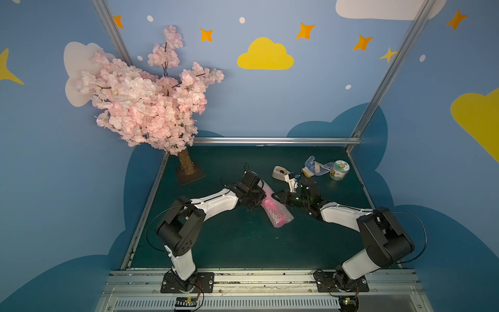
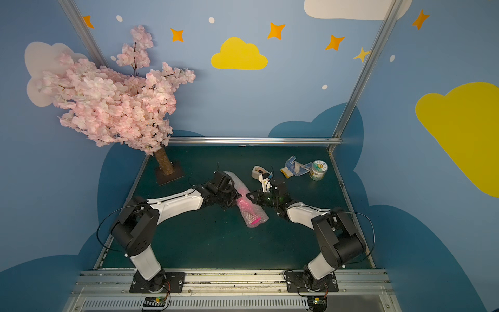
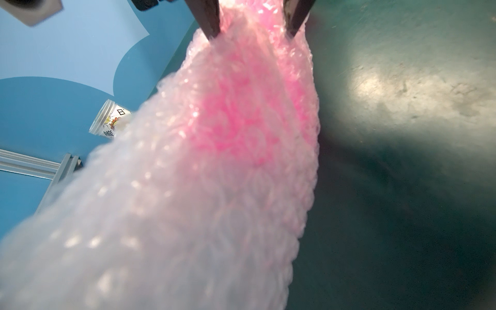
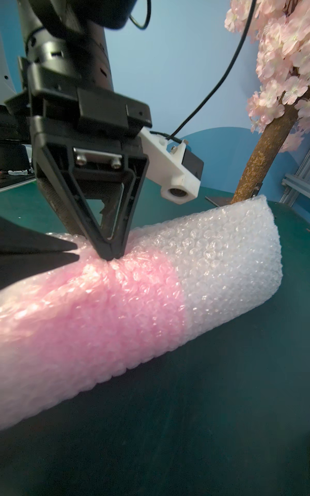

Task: Wrap wine glasses in bubble wrap
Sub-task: Stick the tape on the bubble wrap.

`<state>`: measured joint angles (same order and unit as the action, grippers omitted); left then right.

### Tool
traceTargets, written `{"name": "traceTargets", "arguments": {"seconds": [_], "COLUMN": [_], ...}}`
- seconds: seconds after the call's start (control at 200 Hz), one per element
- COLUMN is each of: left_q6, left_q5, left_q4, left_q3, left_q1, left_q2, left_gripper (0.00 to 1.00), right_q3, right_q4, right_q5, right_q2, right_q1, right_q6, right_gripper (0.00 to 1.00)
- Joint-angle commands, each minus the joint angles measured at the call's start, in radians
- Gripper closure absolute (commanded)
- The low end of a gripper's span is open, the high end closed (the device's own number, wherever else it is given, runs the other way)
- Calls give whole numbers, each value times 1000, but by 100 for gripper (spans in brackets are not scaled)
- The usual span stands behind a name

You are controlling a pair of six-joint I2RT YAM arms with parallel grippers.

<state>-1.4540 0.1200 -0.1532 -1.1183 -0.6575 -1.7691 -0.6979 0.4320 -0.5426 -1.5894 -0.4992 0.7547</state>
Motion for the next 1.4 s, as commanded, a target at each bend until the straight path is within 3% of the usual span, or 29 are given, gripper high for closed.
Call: {"name": "traceTargets", "arguments": {"seconds": [0.0,0.23,0.631,1.011,1.397], "left_q6": [16,17,16,15,23], "left_q5": [13,16,18,22,21], "left_q4": [-85,-83,-77,-69,-76], "left_q3": [6,8,10,9,3], "left_q1": [-5,-2,-1,-1,1], "left_q2": [-30,-29,-32,-33,-31], "left_gripper": [63,63,64,64,64], "right_q3": [-13,-17,15,43,45], "right_q4": [44,90,-4,66,81], "right_q5": [-32,-63,-38,-101,-79], "right_q2": [-46,-91,83,-5,-21], "right_q1": [-5,-7,14,-1,-16], "right_q6": [-1,10,-36,-16,-7], "right_gripper": [100,100,100,100,100]}}
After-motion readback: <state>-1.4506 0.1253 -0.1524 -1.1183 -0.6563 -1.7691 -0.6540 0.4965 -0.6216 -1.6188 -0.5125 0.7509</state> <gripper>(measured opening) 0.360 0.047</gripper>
